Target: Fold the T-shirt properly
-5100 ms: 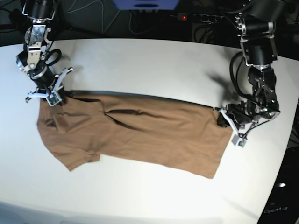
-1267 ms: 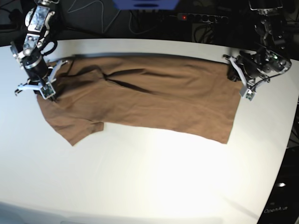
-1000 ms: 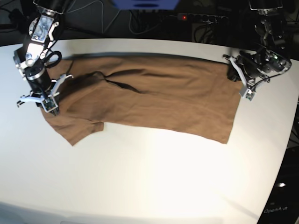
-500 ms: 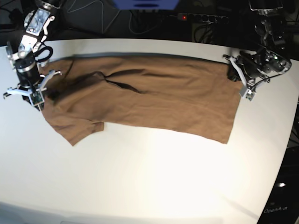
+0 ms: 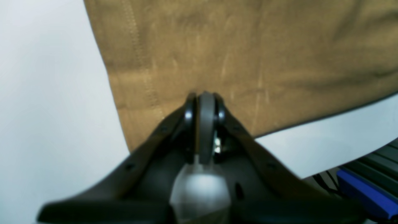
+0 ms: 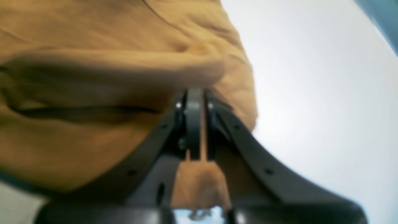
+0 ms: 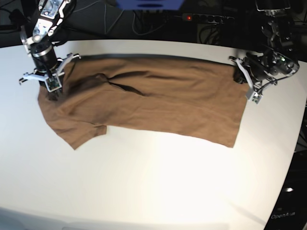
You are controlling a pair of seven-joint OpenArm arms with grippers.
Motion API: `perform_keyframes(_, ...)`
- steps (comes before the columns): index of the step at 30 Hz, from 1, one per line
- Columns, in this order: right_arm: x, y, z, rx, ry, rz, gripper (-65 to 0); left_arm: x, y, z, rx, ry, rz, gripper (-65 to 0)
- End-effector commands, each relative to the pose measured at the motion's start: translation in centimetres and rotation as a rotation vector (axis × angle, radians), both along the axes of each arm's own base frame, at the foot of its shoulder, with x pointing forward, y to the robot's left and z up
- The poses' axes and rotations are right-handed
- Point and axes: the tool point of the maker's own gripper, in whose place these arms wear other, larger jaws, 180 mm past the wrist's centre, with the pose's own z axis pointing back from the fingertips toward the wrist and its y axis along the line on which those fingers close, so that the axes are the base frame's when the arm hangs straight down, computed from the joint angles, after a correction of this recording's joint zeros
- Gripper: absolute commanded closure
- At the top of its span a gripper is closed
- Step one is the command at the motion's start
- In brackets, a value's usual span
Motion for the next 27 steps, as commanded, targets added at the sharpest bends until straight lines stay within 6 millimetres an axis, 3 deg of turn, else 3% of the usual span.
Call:
perform_keyframes(1,0.6,0.3,1.0,0.004,-0.044,0.01,-0.7,-2.4,2.2,-1.3,0.109,0.118,0.002,-2.5)
perform_keyframes(8,0.5,2.1,-1.3,0.063,0.006,0.037,-0.7,-2.7,2.2,-1.4,0.11,0.124,0.003,-2.5)
perform_keyframes(13,2.2,4.2,-3.4,0.132,0.031,0.072,-0.7,-2.9,2.2,-1.4,0.11,0.129,0.004,-2.5)
perform_keyframes(18,5.1,6.2,-2.6,0.149,-0.009,0.131,-0.6,-3.6,2.2,-1.7,0.11,0.144,0.004,-2.5)
perform_keyframes(21,6.5,5.8,-2.1,0.109,-0.009,0.129,-0.6,-3.7,2.3,-1.8,0.111,0.147,0.006,-2.5)
perform_keyframes(27,8.9,2.8,-1.2,0.02,0.0,0.104,-0.6,-3.7,2.3,-1.7,0.111,0.147,0.007,-2.5)
